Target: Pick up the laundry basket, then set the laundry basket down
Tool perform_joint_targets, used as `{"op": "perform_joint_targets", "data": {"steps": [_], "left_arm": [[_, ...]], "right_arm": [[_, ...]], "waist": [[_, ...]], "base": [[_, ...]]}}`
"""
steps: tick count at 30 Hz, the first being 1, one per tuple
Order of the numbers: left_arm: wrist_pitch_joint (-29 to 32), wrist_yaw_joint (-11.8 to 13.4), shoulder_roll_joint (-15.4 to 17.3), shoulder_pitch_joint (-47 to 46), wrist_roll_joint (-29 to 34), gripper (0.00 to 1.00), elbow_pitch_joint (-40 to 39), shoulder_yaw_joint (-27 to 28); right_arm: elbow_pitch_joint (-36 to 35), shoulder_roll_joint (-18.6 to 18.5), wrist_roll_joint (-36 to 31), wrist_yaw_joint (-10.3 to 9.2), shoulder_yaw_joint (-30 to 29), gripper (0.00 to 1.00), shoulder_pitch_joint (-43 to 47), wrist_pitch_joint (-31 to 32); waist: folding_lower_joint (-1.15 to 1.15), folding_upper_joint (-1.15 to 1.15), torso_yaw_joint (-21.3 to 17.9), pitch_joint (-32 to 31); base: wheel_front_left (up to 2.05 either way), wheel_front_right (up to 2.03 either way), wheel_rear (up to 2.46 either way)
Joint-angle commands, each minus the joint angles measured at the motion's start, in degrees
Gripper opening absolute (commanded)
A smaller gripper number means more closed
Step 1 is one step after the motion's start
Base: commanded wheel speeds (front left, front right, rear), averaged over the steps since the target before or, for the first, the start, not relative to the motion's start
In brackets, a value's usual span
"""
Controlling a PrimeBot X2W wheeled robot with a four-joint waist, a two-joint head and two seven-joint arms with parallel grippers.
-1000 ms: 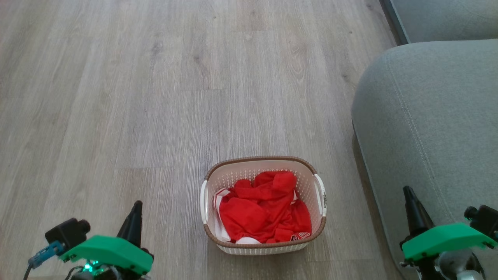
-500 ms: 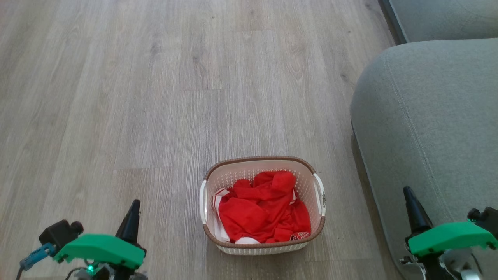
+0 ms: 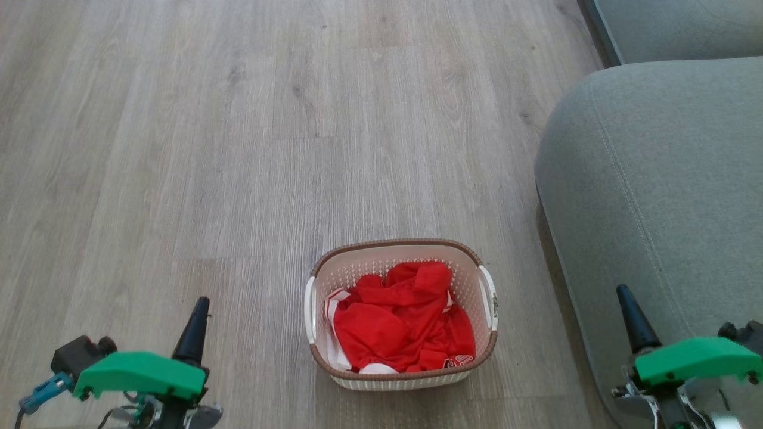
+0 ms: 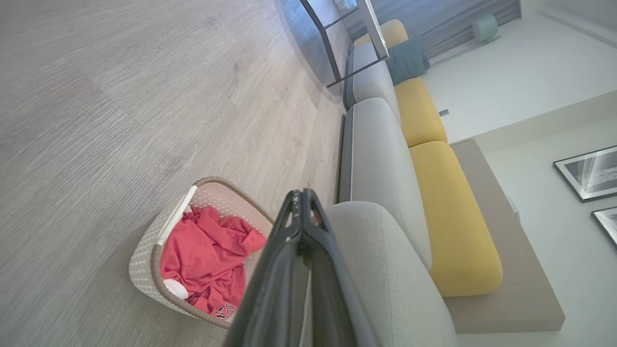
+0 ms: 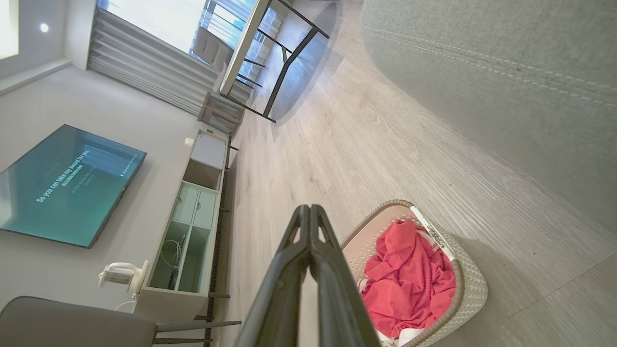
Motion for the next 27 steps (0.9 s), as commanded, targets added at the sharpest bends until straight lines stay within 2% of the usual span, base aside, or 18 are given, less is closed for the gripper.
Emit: {"op": "perform_joint_targets", "data": {"steps": [1,27], "left_arm": [[0.16,-0.68,0.04,-3.84,-1.56,0.0,-1.25,2.36],[1.95,-4.03,-1.36,-7.34,-17.59,0.0,3.05,6.75]], "right_arm": [[-1.52,-1.33,1.71,-0.2,0.43,0.0,-3.62,0.23],[2.2,-1.39,19.32,-0.27,-0.27,0.0,-6.46,2.31]], "waist": [[0.0,0.0,-0.02,0.0],[0.0,0.0,-0.49,0.03]], "base": [[0.0,0.0,0.0],[0.0,0.0,0.0]]}}
